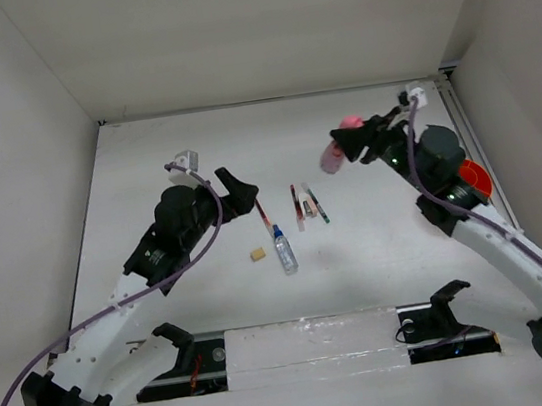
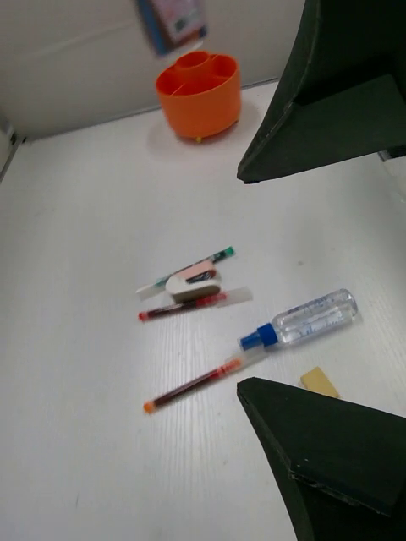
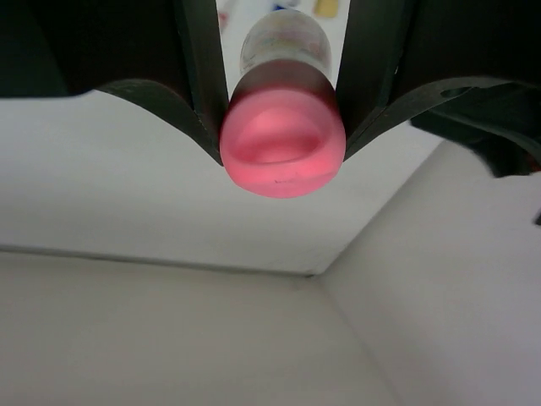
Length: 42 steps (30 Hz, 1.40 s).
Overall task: Sort the stationery into containers
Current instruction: Place the stationery in the storage box.
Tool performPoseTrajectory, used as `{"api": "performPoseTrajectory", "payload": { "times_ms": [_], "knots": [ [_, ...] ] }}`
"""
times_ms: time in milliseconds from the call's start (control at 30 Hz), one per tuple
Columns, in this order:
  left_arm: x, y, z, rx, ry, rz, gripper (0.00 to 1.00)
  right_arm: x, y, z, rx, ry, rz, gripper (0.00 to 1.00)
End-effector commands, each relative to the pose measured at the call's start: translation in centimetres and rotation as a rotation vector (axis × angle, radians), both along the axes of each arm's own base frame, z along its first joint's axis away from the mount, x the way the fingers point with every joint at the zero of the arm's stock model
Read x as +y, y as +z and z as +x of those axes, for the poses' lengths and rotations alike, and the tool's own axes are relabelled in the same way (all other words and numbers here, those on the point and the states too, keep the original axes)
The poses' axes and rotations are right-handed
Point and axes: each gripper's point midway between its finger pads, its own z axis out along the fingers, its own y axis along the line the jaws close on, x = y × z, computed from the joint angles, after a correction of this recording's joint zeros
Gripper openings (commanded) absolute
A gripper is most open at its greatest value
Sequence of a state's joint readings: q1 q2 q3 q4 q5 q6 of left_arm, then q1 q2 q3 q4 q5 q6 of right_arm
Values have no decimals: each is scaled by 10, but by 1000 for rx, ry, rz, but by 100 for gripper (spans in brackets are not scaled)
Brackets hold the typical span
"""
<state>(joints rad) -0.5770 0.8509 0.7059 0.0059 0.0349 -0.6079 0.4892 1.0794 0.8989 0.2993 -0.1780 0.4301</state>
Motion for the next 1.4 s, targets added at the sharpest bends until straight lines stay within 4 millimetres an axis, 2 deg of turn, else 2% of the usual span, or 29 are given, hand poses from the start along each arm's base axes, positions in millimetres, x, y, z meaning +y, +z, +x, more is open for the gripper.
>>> {"api": "performPoseTrajectory", "payload": {
  "times_ms": [0, 33, 67, 100, 167, 200, 233, 300, 367, 467, 567, 733, 867, 1033, 1167, 1367],
  "knots": [
    [39, 2, 13, 135, 248, 114, 100, -78, 2, -6, -65, -260, -184, 0],
    [49, -8, 7, 185, 271, 170, 100, -100, 13, -18, -94, -332, -200, 0],
    [55, 2, 8, 175, 301, 179, 100, -120, -5, -23, -45, -394, -291, 0],
    [59, 4, 6, 177, 310, 199, 100, -153, -12, -23, -1, -531, -325, 0],
    [66, 0, 2, 191, 299, 267, 100, -189, -13, -35, 45, -667, -358, 0],
    [66, 7, 1, 181, 294, 274, 100, -216, -32, -42, 142, -775, -420, 0],
    [68, 8, 0, 178, 288, 288, 100, -236, -32, -48, 176, -861, -437, 0],
    [72, 6, -1, 167, 276, 338, 100, -257, -43, -59, 257, -983, -430, 0],
    [75, 1, -1, 164, 273, 373, 100, -273, -43, -66, 264, -1078, -438, 0],
    [80, -16, -3, 182, 271, 419, 100, -299, -36, -79, 263, -1240, -433, 0],
    [79, -4, -6, 146, 266, 381, 100, -319, -37, -77, 244, -1358, -404, 0],
    [90, 15, -11, 63, 305, 334, 100, -338, -42, -71, 227, -1432, -305, 0],
    [85, 16, -14, 58, 271, 325, 100, -343, -52, -52, 257, -1417, -311, 0],
    [81, 11, -13, 65, 248, 332, 100, -347, -34, -36, 174, -1423, -284, 0],
    [80, 14, -15, 59, 239, 322, 100, -357, -36, -24, 192, -1423, -304, 0],
    [81, 17, -17, 50, 240, 315, 100, -363, -52, -10, 235, -1401, -297, 0]
  ]
}}
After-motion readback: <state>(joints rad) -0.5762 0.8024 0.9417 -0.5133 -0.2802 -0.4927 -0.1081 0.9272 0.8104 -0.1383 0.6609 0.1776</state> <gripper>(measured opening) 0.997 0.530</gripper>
